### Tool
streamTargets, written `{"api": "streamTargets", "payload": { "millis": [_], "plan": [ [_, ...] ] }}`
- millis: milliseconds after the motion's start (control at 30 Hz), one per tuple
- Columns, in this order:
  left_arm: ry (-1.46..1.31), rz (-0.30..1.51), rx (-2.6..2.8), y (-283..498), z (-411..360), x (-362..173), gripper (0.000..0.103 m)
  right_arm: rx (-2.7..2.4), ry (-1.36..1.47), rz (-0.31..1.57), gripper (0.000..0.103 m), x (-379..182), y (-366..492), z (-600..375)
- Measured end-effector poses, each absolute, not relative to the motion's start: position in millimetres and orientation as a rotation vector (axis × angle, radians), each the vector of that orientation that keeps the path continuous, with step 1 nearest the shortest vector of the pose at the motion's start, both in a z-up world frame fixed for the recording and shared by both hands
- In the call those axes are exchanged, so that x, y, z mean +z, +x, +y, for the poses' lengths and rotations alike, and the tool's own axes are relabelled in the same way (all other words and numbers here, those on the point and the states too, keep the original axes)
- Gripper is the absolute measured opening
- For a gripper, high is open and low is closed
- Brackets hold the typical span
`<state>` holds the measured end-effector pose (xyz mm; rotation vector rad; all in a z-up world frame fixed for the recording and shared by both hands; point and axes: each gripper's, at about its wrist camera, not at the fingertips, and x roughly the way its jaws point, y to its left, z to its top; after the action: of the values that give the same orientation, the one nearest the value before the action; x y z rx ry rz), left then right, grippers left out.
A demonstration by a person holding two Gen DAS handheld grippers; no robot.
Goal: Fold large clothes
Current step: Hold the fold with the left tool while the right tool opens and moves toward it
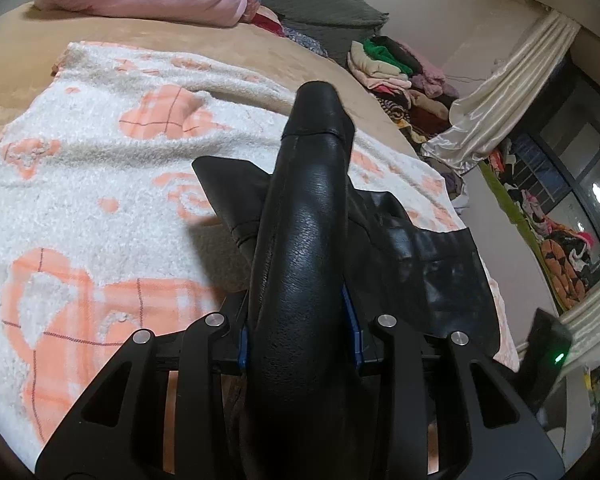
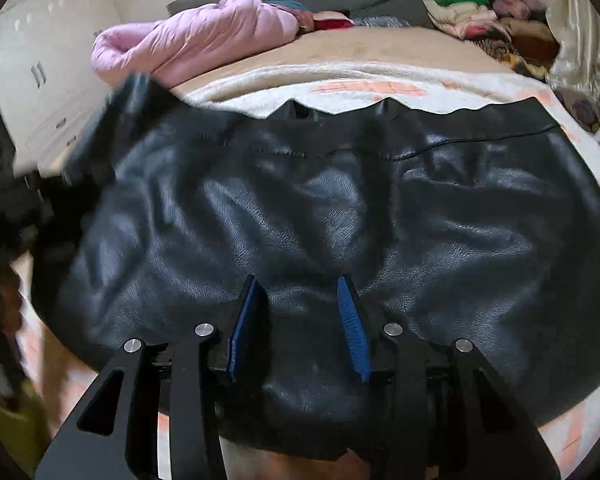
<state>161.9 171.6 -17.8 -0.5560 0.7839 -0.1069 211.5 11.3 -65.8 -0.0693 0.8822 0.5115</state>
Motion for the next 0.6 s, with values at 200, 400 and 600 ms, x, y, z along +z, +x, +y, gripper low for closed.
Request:
{"api": "streamTargets", "payload": {
  "millis": [200, 400, 600],
  "plan": [
    [-0.559, 0.791, -0.093, 164, 174, -21, 0.026, 0.586, -0.101, 0.758, 0.062, -41, 185, 13],
    [-0.569, 0.793, -0.102, 163, 175, -20, 0.026, 0.780, -0.390, 0.539, 0.091, -28, 106, 59],
    [-0.584, 0.800, -0.114, 162, 179, -21, 0.026, 0.733, -0.671, 0.450, 0.092, -59, 77, 110]
  ]
}}
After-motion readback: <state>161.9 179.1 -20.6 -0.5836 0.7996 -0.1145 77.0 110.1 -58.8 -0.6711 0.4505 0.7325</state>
